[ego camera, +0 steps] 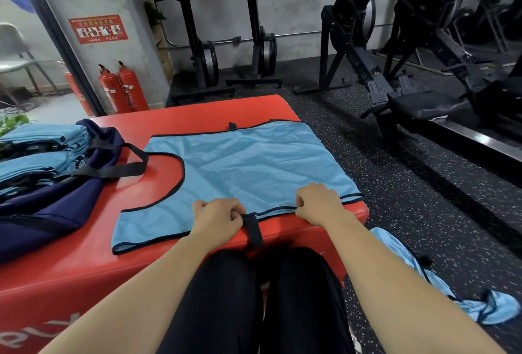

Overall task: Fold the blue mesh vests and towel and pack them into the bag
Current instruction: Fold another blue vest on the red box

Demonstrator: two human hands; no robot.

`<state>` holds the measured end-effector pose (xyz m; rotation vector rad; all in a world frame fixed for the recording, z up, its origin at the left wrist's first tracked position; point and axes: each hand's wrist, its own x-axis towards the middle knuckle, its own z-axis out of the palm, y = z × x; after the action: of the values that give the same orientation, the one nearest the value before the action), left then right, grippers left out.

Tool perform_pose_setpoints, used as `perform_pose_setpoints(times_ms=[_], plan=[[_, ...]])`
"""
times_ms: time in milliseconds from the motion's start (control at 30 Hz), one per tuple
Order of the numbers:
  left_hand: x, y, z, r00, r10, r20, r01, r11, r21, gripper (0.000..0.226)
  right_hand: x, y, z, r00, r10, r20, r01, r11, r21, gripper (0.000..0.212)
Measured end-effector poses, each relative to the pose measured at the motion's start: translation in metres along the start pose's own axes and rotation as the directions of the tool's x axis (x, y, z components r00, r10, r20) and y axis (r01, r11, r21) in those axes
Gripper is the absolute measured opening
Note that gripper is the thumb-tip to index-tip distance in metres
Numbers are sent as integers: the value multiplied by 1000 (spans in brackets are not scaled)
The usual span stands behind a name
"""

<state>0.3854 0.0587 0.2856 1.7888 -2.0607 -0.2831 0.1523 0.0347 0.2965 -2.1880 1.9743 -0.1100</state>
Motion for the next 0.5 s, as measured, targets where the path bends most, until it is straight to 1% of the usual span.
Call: perform_pose_setpoints(times_ms=[67, 133, 200, 267, 300, 367, 400, 500], plan=[[-3, -9, 3, 1000, -5, 23, 4, 1000, 18, 20, 0, 0, -1, 1000, 9, -5, -9, 1000, 27, 8], [-4, -15, 3, 999, -19, 30, 18, 1000, 15, 18, -1, 2, -7, 999, 35, -33, -32, 996, 80, 12], [-3, -18, 1, 997, -48, 65, 47, 999, 15, 16, -1, 6, -13, 991, 63, -120, -51, 993, 103, 14], [-1, -18, -1, 992, -60, 108, 56, 998, 38, 16, -1, 9, -16, 977, 79, -196, -65, 995, 76, 14], [0, -17, -2, 990, -54, 128, 46, 997, 63, 16, -3, 11, -15, 981, 71, -180, -64, 997, 45, 16], [2, -15, -3, 986, -16, 167, -5, 992, 125, 15, -6, 15, -6, 996, 34, -79, -35, 999, -10, 20], [3, -15, -4, 983, 10, 183, -39, 988, 152, 14, -7, 17, -1, 999, 22, -44, -22, 1000, -4, 20], [6, -15, -8, 972, 47, 230, -93, 976, 195, 12, -9, 20, -1, 999, 23, -32, -22, 999, 27, 18]])
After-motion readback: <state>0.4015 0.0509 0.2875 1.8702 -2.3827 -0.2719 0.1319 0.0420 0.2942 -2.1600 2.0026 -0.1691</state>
